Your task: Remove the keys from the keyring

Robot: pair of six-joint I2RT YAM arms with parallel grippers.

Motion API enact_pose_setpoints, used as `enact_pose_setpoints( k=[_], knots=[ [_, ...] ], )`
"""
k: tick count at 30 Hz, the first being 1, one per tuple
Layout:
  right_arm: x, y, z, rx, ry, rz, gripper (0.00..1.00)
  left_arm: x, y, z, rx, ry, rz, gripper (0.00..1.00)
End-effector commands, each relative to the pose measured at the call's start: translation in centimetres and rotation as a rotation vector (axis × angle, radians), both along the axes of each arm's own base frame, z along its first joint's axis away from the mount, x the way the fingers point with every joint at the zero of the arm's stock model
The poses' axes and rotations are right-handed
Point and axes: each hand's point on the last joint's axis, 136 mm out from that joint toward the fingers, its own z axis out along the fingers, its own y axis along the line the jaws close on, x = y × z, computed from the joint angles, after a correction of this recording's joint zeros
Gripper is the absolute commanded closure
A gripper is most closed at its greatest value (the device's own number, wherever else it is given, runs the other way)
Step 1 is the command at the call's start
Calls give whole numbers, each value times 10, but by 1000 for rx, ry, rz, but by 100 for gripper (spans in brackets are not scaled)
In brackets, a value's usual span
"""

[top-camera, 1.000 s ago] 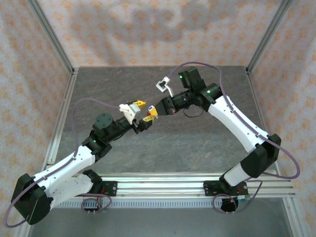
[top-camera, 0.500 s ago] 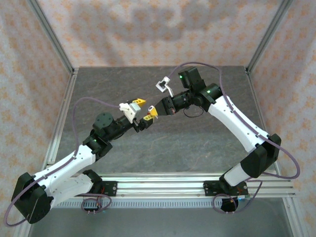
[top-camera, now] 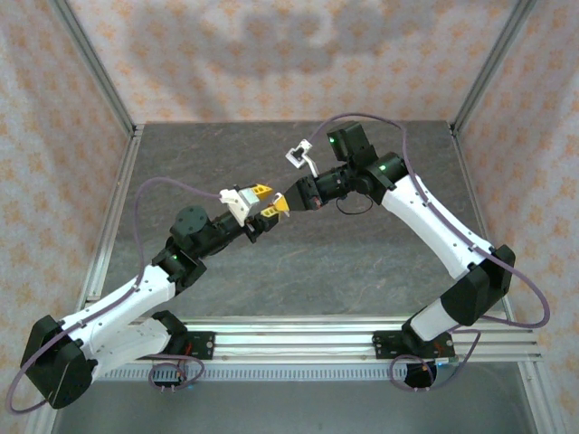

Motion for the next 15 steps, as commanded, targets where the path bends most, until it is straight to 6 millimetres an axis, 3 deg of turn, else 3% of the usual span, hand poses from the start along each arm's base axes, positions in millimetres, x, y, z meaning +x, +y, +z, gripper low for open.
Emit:
enact_pose_setpoints(
  k=[1,15],
  knots=[
    [-9,-3,15,35,-29,19,100,-6,0,28,-34,-69,-14,57],
    [0,-4,17,32,-45,-16,100,-9,2,27,-31,-53,-12,81]
  ],
)
